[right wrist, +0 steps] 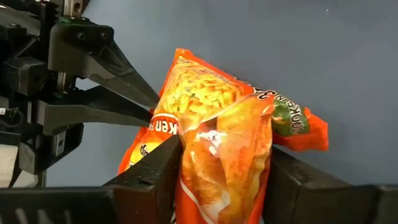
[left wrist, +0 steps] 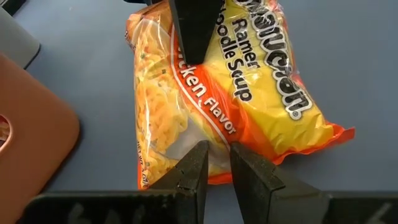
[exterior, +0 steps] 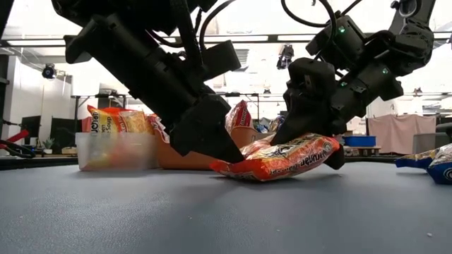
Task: Sort Maruchan noodles
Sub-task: Put the orange noodle pack into the transparent bin
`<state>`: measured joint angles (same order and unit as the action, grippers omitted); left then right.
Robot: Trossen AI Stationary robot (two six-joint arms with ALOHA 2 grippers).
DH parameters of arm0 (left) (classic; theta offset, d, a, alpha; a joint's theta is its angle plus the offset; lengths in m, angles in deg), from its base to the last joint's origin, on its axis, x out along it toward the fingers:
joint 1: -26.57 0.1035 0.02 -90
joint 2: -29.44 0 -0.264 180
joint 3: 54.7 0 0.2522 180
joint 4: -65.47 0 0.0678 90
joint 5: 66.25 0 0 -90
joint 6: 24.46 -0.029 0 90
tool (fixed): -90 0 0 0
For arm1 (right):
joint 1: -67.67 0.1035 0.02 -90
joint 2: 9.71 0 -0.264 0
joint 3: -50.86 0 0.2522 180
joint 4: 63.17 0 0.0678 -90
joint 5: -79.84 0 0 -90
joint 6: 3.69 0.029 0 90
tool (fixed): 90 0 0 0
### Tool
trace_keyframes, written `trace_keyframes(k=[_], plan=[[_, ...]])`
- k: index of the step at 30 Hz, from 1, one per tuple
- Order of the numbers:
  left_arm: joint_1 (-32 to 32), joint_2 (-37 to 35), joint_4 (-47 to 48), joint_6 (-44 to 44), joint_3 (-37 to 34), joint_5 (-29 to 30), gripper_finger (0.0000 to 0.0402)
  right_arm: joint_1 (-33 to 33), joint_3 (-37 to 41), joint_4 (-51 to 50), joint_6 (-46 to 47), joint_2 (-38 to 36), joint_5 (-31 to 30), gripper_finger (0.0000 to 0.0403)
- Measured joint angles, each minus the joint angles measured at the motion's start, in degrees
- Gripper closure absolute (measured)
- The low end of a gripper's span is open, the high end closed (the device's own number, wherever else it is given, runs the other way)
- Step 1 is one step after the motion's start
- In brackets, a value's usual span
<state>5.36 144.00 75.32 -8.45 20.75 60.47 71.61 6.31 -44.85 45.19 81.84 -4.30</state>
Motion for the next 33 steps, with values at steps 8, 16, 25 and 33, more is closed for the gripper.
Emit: trace_keyframes(k=[8, 16, 25, 33], plan=[[-0.1, -1.9, 2.0, -1.6, 0.0, 0.5, 0.0350, 0.0, -0.1, 0.3, -2.1, -0.3, 0.0, 0.0264], [-0.3, -10.1, 13.3, -4.7, 0.0, 4.7, 0.0350, 0.1, -0.1, 4.5, -4.3, -0.3, -0.1, 0.0265], [-0.4, -24.5, 22.3, -11.6, -1.6, 11.9, 0.0350, 0.1, -2.1, 8.3, -10.2, -0.3, -1.2, 0.0265], [-0.4, -40.3, 21.8, -14.7, -9.7, 19.0, 0.0350, -0.2, -9.0, 7.6, -19.1, -0.4, -1.3, 0.0265]])
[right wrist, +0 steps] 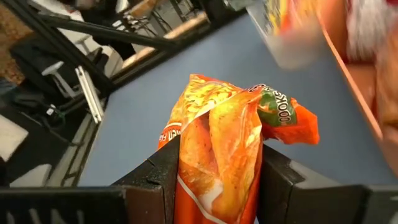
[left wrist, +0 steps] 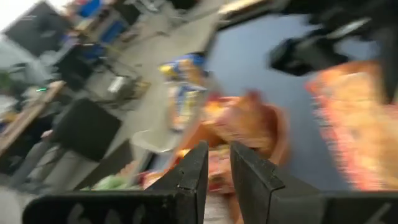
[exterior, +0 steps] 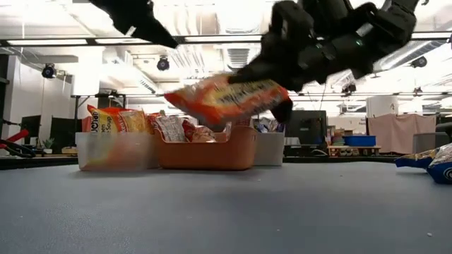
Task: Sort Maruchan noodles
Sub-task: Put the orange noodle pack into the transparent bin
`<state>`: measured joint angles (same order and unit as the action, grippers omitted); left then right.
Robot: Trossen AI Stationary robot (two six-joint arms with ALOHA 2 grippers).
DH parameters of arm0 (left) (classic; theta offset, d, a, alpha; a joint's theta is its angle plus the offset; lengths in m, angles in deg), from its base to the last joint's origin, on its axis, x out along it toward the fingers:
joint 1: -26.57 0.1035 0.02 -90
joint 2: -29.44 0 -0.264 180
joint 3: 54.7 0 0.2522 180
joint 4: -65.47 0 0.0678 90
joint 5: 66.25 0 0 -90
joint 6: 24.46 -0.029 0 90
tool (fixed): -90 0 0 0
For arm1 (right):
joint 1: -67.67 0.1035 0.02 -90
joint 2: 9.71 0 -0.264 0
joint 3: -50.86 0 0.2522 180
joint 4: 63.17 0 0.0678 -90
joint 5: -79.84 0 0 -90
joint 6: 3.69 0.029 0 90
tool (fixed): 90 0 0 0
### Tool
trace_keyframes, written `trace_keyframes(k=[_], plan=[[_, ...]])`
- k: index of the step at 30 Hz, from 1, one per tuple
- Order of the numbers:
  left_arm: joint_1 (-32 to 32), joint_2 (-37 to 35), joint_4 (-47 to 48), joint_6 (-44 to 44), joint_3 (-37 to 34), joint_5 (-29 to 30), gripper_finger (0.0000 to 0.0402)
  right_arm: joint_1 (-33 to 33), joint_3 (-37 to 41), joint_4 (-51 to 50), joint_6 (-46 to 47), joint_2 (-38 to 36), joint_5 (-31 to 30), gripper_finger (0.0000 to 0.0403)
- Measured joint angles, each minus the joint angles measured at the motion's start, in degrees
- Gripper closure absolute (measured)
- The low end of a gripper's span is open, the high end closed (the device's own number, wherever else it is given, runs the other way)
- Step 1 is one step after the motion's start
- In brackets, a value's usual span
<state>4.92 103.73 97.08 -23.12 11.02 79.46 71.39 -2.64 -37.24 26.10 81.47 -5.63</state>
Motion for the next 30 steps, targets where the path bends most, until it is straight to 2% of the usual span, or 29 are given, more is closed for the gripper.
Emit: trace_keyframes(k=[4, 10, 16, 22, 30], plan=[[0.0, -7.4, -1.7, -0.1, -5.0, 7.7, 0.0350, -0.8, -5.1, -4.9, -5.6, 0.0, -0.4, 0.0265], [0.0, -16.4, -3.2, 0.1, -10.0, 16.7, 0.0350, -1.6, -14.1, -15.0, -16.5, 0.1, -6.3, 0.0265], [0.1, -22.2, -3.2, 1.6, -13.3, 33.9, 0.0350, -3.0, -25.4, -23.2, -25.7, 3.4, -7.7, 0.0265], [0.1, -27.0, -3.3, 2.1, -14.9, 33.7, 0.0350, -4.2, -37.6, -31.4, -37.7, 10.4, -7.8, 0.0265], [0.2, -31.2, -2.5, 0.8, -17.5, 34.3, 0.0350, -6.7, -52.7, -34.4, -44.0, 20.9, -8.2, 0.0266]])
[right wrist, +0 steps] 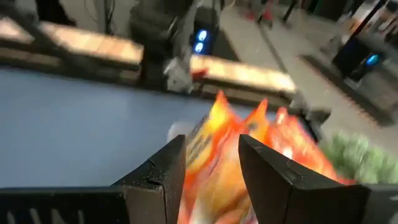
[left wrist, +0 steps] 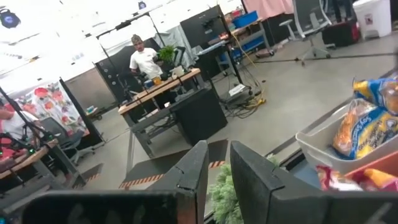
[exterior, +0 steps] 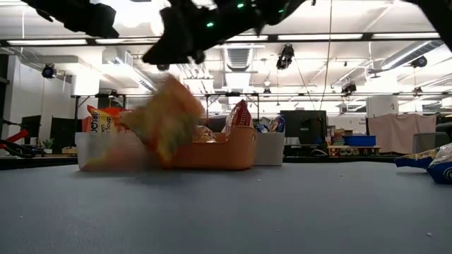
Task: Sort Maruchan noodles
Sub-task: Put the orange noodle pack into the transparent bin
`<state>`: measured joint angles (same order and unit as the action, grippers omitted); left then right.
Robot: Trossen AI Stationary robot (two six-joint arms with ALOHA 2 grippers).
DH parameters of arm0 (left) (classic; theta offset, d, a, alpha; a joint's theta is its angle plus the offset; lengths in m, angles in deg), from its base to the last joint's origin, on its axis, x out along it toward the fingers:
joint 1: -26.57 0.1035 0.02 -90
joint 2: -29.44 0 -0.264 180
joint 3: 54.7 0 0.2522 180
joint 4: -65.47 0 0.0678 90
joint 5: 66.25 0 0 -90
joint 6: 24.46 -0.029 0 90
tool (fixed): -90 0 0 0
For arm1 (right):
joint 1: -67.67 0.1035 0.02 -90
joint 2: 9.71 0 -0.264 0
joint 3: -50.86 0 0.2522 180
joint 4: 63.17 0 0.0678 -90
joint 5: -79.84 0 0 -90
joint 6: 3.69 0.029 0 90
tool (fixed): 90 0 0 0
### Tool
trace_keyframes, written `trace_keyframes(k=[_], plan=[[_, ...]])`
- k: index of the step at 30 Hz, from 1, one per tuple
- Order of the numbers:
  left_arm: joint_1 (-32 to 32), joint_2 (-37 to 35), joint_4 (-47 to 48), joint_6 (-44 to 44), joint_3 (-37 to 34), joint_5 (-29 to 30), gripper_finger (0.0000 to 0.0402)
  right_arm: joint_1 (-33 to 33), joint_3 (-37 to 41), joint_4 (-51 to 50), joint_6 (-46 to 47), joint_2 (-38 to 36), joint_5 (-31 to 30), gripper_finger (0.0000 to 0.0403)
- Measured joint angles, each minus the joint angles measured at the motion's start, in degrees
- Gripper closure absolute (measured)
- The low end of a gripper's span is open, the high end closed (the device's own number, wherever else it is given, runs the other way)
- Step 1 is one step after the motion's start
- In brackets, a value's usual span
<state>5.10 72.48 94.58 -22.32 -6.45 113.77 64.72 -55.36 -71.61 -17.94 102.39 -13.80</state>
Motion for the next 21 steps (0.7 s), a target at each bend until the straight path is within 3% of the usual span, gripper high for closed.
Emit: trace_keyframes(k=[8, 13, 21], plan=[[-0.1, -0.7, 0.6, -0.2, -0.2, -1.1, 0.0350, -1.4, -10.8, -15.5, 0.2, 6.4, 0.0, 0.0266], [-0.1, 0.1, 0.6, -1.1, -0.2, -4.4, 0.0350, -1.2, -10.1, -22.3, 2.6, 3.5, 0.1, 0.0266], [-0.1, 1.2, 0.5, -1.7, 0.4, -6.3, 0.0350, 0.7, -3.4, -22.7, 5.8, -2.7, 0.2, 0.0266]])
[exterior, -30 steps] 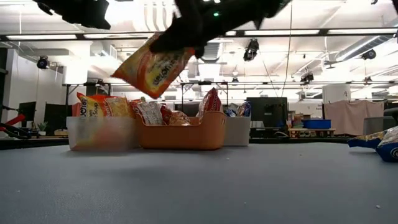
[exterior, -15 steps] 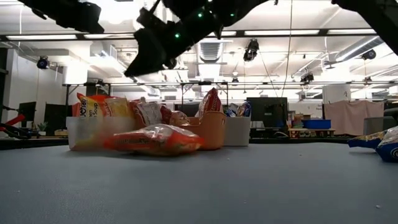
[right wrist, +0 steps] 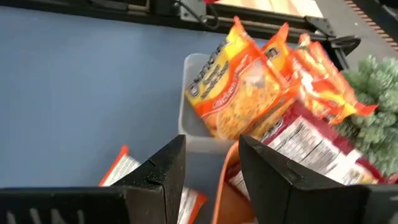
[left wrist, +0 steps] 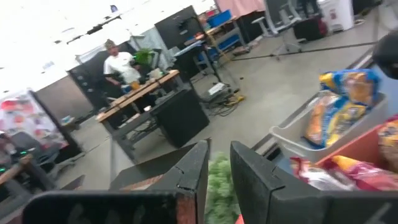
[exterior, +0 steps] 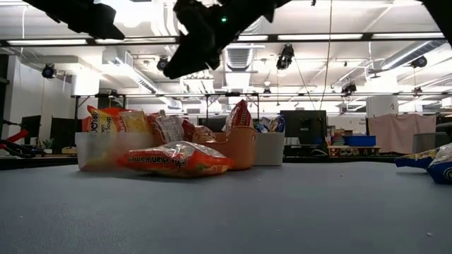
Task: Sort Maruchan noodles
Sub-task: Put the orange noodle pack into the transparent bin
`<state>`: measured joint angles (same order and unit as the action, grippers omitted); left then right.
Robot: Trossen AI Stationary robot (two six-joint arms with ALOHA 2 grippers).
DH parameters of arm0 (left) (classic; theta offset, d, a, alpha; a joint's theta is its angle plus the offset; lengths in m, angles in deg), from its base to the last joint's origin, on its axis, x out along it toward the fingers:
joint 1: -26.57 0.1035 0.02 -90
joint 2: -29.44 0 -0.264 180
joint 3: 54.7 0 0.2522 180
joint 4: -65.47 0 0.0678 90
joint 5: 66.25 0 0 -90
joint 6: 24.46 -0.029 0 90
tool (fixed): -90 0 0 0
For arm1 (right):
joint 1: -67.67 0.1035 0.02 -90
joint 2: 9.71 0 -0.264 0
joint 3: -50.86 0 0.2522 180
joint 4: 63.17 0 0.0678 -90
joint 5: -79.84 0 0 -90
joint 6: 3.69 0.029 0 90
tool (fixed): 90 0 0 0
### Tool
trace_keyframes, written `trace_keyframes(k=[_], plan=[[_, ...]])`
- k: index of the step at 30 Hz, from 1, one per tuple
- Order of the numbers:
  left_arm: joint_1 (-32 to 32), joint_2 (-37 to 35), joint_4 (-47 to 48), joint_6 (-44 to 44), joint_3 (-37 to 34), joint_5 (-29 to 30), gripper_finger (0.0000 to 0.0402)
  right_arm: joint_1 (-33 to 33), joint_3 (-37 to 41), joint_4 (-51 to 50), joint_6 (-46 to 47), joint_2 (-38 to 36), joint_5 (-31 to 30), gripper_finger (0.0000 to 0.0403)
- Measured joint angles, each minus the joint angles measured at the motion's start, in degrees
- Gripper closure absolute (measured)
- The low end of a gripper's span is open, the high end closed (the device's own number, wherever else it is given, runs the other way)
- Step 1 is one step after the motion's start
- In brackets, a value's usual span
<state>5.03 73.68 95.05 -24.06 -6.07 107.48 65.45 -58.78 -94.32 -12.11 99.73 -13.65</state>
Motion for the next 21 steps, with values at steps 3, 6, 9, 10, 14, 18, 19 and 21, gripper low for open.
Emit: trace_keyframes(k=[3, 6, 9, 10, 14, 18, 19, 21], plan=[[0.0, 0.4, 0.1, 0.0, 0.4, -2.3, 0.0350, 1.1, 4.0, 0.1, 2.0, -2.2, -0.1, 0.0266], [0.0, 1.1, 0.1, 0.1, 1.0, -7.5, 0.0350, 2.5, 8.3, 0.3, 4.5, -4.2, -0.1, 0.0266], [0.0, 2.4, 0.1, 0.0, 1.9, -14.9, 0.0350, 4.3, 13.6, 1.9, 6.3, -6.5, -0.2, 0.0266], [0.0, 3.0, -0.1, 0.1, 2.1, -17.6, 0.0350, 4.9, 15.6, 3.2, 6.9, -7.3, -0.2, 0.0266], [0.0, 7.2, -2.3, 1.3, 3.1, -29.5, 0.0350, 7.7, 24.6, 11.9, 8.8, -10.7, -1.7, 0.0266], [-0.4, 13.8, -5.6, 7.3, 3.2, -39.3, 0.0353, 10.0, 33.2, 21.2, 12.0, -13.9, -1.7, 0.0266], [-0.7, 16.0, -6.3, 9.3, 3.2, -41.2, 0.0355, 10.4, 34.9, 22.5, 13.2, -14.5, -1.7, 0.0266], [-1.3, 20.5, -6.7, 13.2, 3.1, -43.7, 0.0359, 11.0, 37.5, 23.7, 15.5, -15.6, -1.7, 0.0266]])
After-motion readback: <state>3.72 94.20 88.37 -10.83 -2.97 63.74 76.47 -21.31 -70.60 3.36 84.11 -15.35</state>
